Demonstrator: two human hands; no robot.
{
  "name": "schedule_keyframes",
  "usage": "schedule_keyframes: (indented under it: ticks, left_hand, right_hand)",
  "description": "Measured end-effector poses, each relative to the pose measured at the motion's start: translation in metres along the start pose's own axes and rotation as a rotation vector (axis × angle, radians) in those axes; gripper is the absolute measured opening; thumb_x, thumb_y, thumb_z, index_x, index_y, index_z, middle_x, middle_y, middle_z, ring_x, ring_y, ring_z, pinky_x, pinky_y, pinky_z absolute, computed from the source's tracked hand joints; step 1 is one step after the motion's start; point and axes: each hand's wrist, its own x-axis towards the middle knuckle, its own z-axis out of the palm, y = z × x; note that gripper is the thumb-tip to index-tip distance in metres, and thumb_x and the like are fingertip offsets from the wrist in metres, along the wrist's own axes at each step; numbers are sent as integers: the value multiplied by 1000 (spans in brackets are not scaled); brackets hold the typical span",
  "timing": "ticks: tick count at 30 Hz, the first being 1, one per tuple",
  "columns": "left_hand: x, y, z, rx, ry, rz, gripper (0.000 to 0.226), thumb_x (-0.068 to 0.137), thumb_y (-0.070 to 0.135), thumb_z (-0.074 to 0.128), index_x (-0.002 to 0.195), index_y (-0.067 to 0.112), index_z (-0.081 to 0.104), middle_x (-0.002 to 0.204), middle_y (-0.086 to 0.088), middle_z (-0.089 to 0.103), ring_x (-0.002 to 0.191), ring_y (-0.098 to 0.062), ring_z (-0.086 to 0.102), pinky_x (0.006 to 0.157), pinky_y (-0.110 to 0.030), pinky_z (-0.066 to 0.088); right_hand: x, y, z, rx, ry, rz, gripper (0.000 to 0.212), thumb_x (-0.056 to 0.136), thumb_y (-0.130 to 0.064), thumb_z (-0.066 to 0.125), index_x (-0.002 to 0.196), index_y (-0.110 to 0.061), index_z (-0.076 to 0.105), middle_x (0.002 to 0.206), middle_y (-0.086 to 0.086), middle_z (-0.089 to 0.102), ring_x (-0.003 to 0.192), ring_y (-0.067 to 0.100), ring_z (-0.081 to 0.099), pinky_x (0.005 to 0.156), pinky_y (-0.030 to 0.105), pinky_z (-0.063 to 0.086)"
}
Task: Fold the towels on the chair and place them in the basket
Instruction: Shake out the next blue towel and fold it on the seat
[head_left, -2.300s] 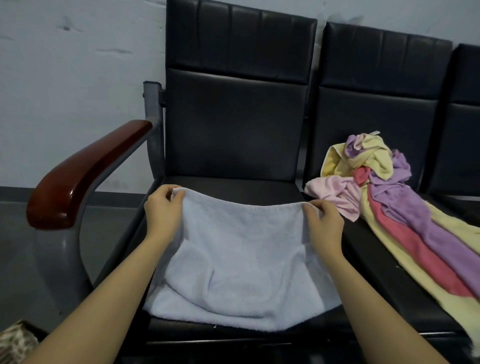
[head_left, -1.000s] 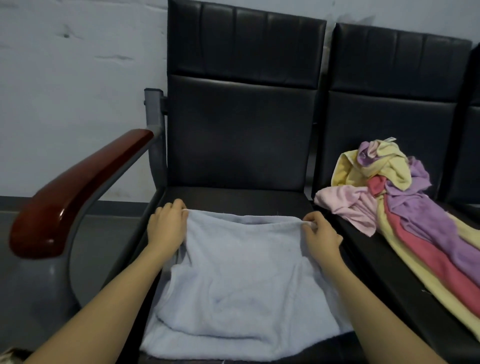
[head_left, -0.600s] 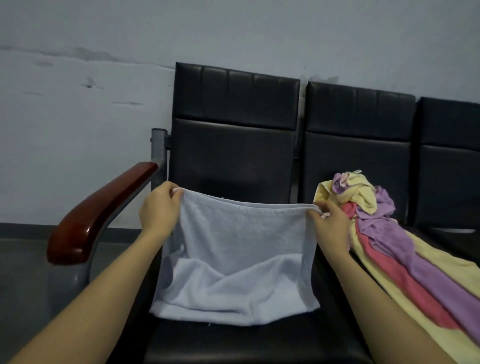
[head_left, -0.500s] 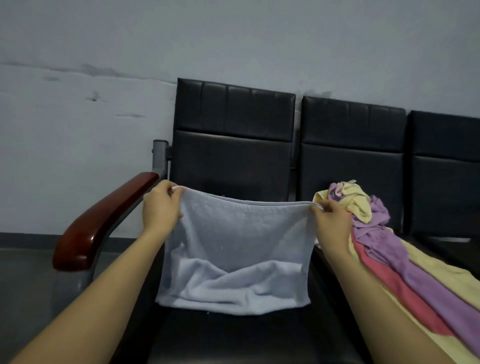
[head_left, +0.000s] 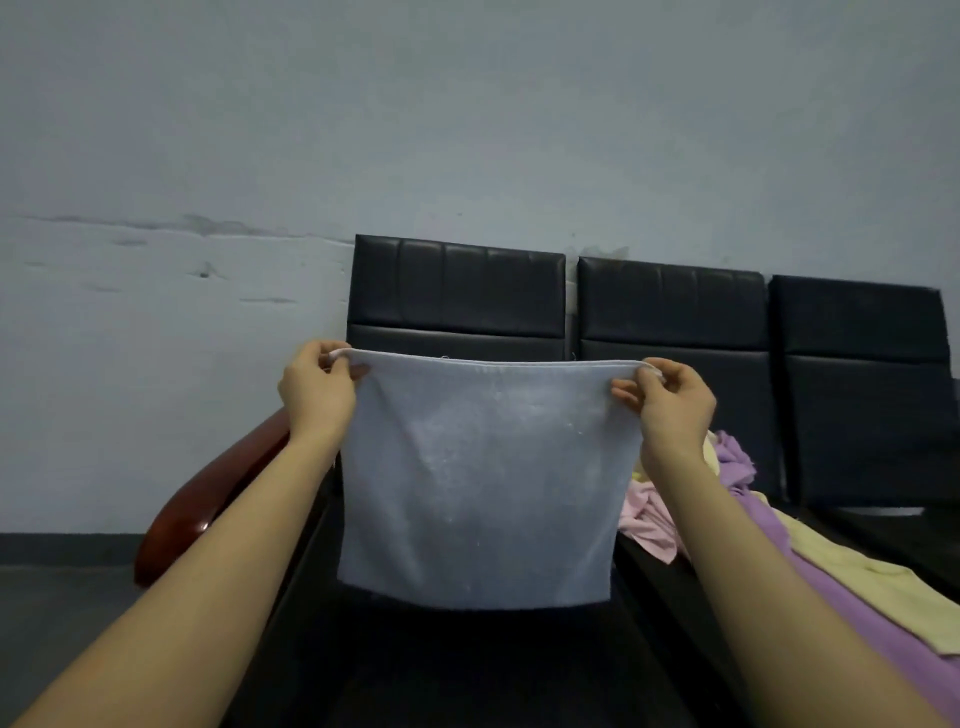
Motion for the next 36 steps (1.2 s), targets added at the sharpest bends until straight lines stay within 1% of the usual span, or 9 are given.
schedule_keyframes:
  ticks: [6,10,14,19,24,27,31,33,36]
  left_hand:
    - [-15,2,-6,3,-75,-19,13,97,9,51,98,14,64,96,-7,67,76,-13,67,76,-29,56]
    - [-28,-10,-12,41,-149,-29,9,92,13,60,95,17,68,89,-3,70,84,-16,68,85,-32,54]
    - [-37,-20,-13,41,-140,-64,11,91,11,62,98,15,69,81,-1,70,78,-14,68,85,-33,55]
    - [-41,-37,-5,96,-120,-89,23,91,11,61,113,11,68,99,-2,70,92,-16,65,93,-37,52]
    - [-41,-57,11,126,-90,-126,13,94,11,56,101,12,66,95,-4,68,89,-19,65,83,-34,53]
    - [-32,-63,26,148,-89,-109,10,97,14,52,96,17,61,96,-5,66,90,-21,65,79,-34,53]
    - [-9,-50,50,159,-46,-52,8,99,15,48,101,15,56,100,-3,60,90,-18,57,75,-29,46]
    - [2,-37,61,126,-22,-22,12,99,14,46,107,9,55,100,-2,56,90,-15,53,76,-26,42]
    - [12,-17,71,77,17,15,10,100,13,44,107,10,51,99,-1,52,89,-15,50,74,-24,38]
  right_hand:
    - [-6,4,-13,9,-12,16,14,98,-1,49,108,-4,58,90,8,65,56,4,67,59,12,53]
    - [-12,17,-27,-77,-2,8,12,97,-2,49,105,-5,58,83,8,64,52,6,66,51,15,53]
    - [-14,28,-37,-188,7,-25,11,97,-5,49,104,-7,57,77,4,64,51,5,64,51,16,54]
    - [-15,49,-41,-234,11,-18,12,98,-5,48,103,-3,59,81,8,64,50,8,62,45,20,52]
    - [-10,78,-37,-340,-9,-28,9,98,-9,48,98,-9,57,87,14,65,57,11,63,42,14,46]
    - [6,88,-25,-372,0,-17,8,98,-11,48,98,-11,55,91,10,63,75,21,65,52,22,53]
    - [34,86,-2,-327,16,-3,15,95,-16,48,85,-26,52,85,-5,57,92,29,64,80,49,56]
    - [50,84,8,-317,30,-27,16,95,-21,48,85,-33,51,94,-2,59,95,25,62,87,49,53]
    - [64,71,21,-234,59,-69,6,99,-17,46,98,-21,50,105,5,58,90,14,56,84,31,48]
